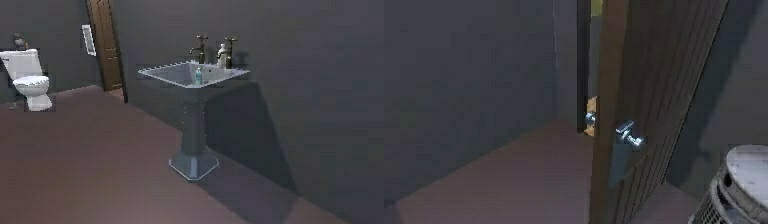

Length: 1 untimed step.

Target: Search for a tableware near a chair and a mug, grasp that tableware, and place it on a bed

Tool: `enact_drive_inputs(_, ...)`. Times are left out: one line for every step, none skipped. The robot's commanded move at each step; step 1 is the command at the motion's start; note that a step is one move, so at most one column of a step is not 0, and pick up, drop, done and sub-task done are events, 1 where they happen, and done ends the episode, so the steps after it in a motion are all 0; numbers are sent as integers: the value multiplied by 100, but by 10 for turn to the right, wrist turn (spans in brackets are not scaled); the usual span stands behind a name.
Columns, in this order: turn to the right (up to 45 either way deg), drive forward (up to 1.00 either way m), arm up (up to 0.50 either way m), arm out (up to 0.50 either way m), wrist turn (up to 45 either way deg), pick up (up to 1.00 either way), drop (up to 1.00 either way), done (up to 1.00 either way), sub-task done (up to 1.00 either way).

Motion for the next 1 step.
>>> enact_drive_inputs(-420,0,0,0,0,0,0,0,0)
